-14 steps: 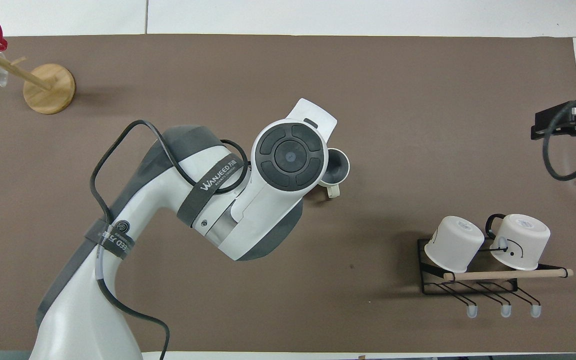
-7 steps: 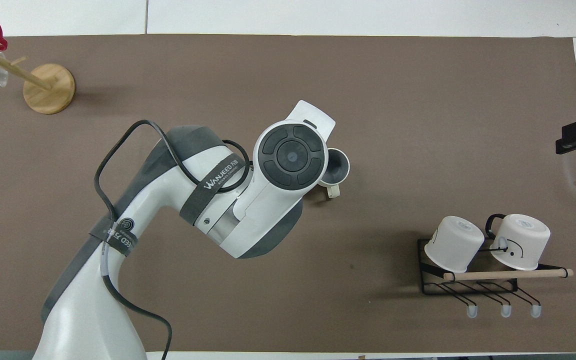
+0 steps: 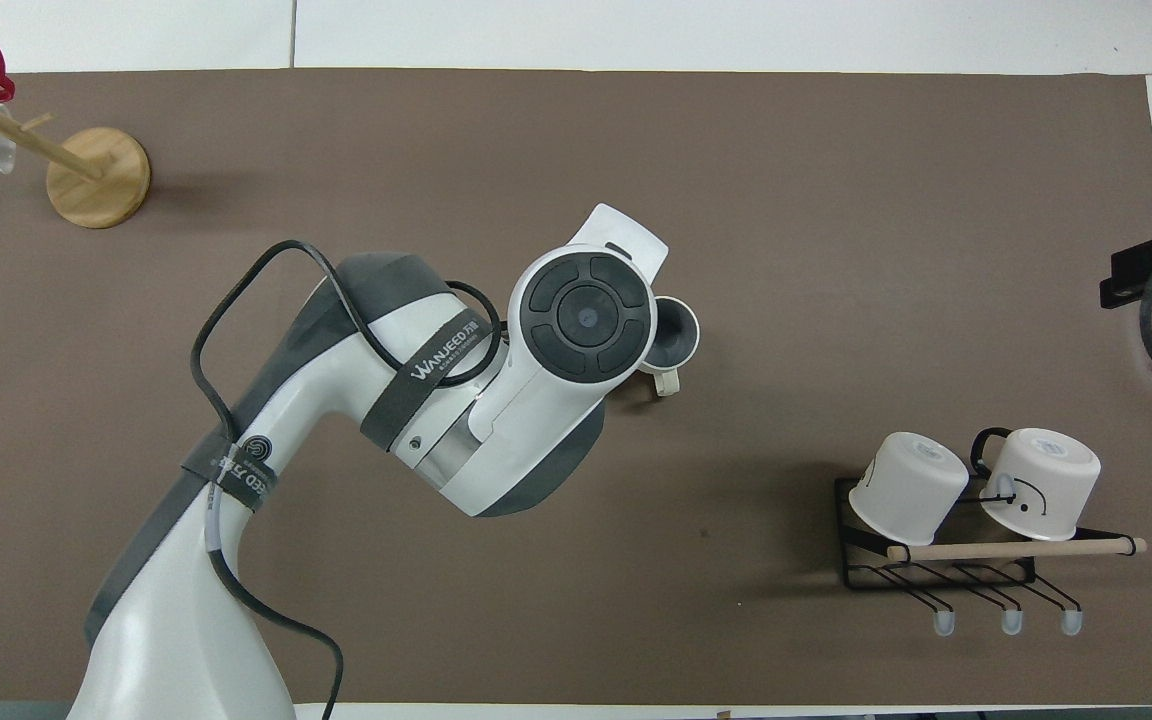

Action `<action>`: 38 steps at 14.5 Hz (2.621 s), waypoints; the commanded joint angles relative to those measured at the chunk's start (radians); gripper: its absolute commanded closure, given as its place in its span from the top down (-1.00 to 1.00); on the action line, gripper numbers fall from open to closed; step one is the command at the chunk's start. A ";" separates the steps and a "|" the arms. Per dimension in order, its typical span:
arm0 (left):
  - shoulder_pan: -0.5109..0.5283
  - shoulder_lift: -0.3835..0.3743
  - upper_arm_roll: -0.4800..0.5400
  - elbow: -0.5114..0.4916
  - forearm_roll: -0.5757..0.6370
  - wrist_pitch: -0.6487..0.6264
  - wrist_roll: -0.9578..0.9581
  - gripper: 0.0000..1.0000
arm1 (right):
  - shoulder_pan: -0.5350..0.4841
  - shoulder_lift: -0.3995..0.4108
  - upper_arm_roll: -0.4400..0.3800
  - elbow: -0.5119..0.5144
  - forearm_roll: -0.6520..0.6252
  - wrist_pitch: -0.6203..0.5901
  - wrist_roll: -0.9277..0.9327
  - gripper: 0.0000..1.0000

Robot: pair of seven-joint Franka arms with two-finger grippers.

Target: Place cup and milk on table

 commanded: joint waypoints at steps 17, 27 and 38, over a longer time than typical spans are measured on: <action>0.444 -0.321 0.021 -0.177 -0.139 -0.195 0.601 1.00 | 0.011 -0.004 0.010 0.002 0.002 0.000 -0.046 1.00; 0.702 -0.309 0.023 -0.037 -0.202 -0.381 0.909 1.00 | 0.014 -0.002 0.010 0.004 -0.001 -0.003 -0.095 1.00; 0.711 -0.337 0.034 0.015 -0.203 -0.513 0.922 1.00 | 0.011 -0.005 0.010 -0.001 0.001 -0.008 -0.097 1.00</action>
